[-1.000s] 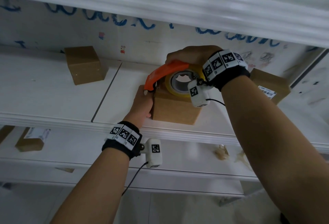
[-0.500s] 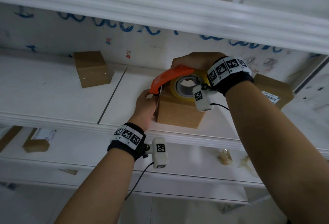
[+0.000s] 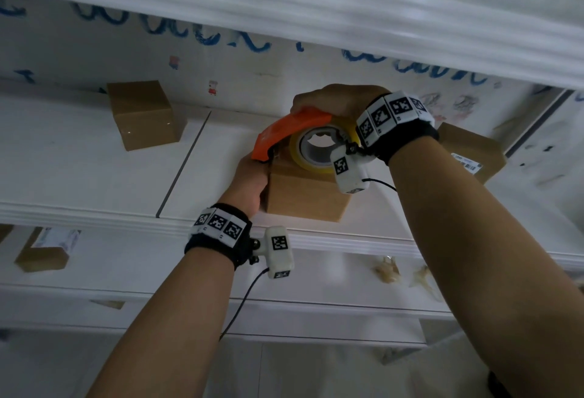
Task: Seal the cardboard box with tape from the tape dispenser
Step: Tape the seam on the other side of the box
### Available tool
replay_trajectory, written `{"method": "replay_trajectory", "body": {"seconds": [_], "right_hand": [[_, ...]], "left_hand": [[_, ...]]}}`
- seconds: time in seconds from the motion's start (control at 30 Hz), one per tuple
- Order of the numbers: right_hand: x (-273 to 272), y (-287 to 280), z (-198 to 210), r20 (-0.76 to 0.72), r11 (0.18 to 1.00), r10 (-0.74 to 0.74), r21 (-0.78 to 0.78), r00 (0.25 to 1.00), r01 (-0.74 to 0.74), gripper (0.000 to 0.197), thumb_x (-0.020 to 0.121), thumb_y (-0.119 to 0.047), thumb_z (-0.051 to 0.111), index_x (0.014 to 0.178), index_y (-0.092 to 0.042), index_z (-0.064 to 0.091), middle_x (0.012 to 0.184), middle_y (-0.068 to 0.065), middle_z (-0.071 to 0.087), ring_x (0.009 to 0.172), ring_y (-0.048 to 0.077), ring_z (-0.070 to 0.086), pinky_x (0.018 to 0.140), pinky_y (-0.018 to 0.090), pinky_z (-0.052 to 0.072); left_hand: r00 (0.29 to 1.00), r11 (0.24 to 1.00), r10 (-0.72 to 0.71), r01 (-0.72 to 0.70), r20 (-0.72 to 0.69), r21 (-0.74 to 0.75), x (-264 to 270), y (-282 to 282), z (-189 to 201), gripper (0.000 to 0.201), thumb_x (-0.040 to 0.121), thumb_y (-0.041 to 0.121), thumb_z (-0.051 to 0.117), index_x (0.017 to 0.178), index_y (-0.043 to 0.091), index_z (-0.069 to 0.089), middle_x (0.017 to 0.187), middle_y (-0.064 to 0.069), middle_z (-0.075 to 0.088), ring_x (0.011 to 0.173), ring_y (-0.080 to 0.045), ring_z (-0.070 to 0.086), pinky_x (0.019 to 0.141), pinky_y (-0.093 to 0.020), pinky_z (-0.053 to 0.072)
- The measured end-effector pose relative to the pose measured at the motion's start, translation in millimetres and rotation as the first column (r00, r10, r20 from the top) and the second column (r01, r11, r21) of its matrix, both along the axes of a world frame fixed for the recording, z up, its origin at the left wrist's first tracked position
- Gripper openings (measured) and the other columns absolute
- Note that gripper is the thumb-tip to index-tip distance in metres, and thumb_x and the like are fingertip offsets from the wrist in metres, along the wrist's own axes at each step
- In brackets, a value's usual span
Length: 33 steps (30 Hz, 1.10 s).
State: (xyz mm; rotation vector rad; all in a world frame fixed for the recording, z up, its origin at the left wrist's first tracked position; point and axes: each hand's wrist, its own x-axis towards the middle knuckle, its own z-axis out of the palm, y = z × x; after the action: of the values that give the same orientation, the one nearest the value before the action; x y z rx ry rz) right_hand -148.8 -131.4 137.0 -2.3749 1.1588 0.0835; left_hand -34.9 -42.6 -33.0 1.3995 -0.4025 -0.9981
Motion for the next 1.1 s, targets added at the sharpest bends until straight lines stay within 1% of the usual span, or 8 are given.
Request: {"method": "replay_trajectory", "body": {"seconds": [0.2,0.33,0.43,0.57,0.7,0.87,1.0,1.1], "right_hand": [[-2,2,2,-0.022,0.999,0.033,-0.012,0.999,-0.033,0.032,0.097,-0.052,0.054,0.081,-0.025,0.061,0.091,0.005,0.060,0.081,0.017,0.054,0.071,0.031,0.039],[-3,3,2,-0.054,0.994,0.100,-0.045,0.994,-0.102,0.030,0.103,-0.044,0.049,0.075,-0.035,0.055,0.094,0.005,0.057,0.095,0.024,0.055,0.075,0.033,0.040],[-2,4,1,-0.038,0.998,0.059,-0.026,0.998,-0.060,0.029,0.099,-0.049,0.052,0.077,-0.031,0.058,0.091,0.004,0.059,0.091,0.021,0.055,0.078,0.034,0.040],[-1,0,-1,-0.002,1.000,0.003,-0.021,1.000,-0.003,0.035,0.092,-0.056,0.056,0.077,-0.025,0.060,0.090,0.005,0.062,0.081,0.017,0.055,0.077,0.034,0.040],[-1,0,-1,0.018,1.000,-0.024,-0.006,1.000,0.024,0.037,0.086,-0.060,0.059,0.082,-0.024,0.064,0.090,0.004,0.065,0.082,0.018,0.058,0.080,0.035,0.042],[-6,2,-2,-0.001,0.997,0.058,-0.041,0.998,-0.058,0.033,0.101,-0.044,0.052,0.069,-0.033,0.051,0.094,0.004,0.054,0.093,0.022,0.051,0.077,0.032,0.038],[-5,1,-3,0.053,0.999,0.040,-0.034,0.998,-0.039,0.034,0.104,-0.039,0.050,0.070,-0.036,0.049,0.086,-0.004,0.050,0.092,0.018,0.049,0.072,0.026,0.037],[-2,-2,-5,0.092,0.999,0.034,0.013,0.995,-0.036,0.029,0.105,-0.036,0.051,0.076,-0.034,0.050,0.091,-0.005,0.054,0.091,0.015,0.052,0.070,0.017,0.039]], "left_hand": [[0.998,0.998,0.060,-0.059,0.037,-0.025,0,1,-4,0.028,0.105,0.021,0.047,0.105,0.004,0.070,0.113,-0.033,0.069,0.106,-0.050,0.069,0.091,-0.070,0.054],[0.997,0.992,0.082,-0.082,-0.006,-0.096,-4,5,-5,0.031,0.104,0.038,0.051,0.100,0.017,0.074,0.099,-0.015,0.078,0.100,-0.038,0.074,0.091,-0.061,0.058],[0.995,0.984,0.077,-0.085,-0.056,-0.156,-11,12,-8,0.026,0.105,0.036,0.052,0.096,0.022,0.071,0.091,-0.005,0.079,0.096,-0.030,0.073,0.090,-0.048,0.060],[1.000,0.973,0.030,-0.029,0.002,-0.231,-17,22,-15,0.025,0.103,0.033,0.044,0.098,0.020,0.065,0.094,-0.007,0.073,0.091,-0.028,0.070,0.081,-0.044,0.056],[0.992,0.942,-0.069,0.099,0.104,-0.320,-22,28,-20,0.037,0.093,0.042,0.038,0.108,0.017,0.060,0.099,-0.009,0.070,0.095,-0.023,0.068,0.090,-0.049,0.055],[0.978,0.944,-0.089,0.144,0.191,-0.298,-33,34,-22,0.048,0.089,0.055,0.042,0.120,0.025,0.061,0.123,-0.018,0.068,0.119,-0.038,0.061,0.109,-0.062,0.046],[0.929,0.941,-0.141,0.233,0.343,-0.246,-28,37,-14,0.032,0.086,0.046,0.046,0.113,0.032,0.056,0.123,-0.020,0.063,0.118,-0.039,0.058,0.109,-0.059,0.045],[0.855,0.912,-0.229,0.356,0.466,-0.204,-19,37,-9,0.029,0.094,0.050,0.051,0.120,0.038,0.054,0.119,0.005,0.067,0.113,-0.018,0.064,0.103,-0.039,0.051]]}}
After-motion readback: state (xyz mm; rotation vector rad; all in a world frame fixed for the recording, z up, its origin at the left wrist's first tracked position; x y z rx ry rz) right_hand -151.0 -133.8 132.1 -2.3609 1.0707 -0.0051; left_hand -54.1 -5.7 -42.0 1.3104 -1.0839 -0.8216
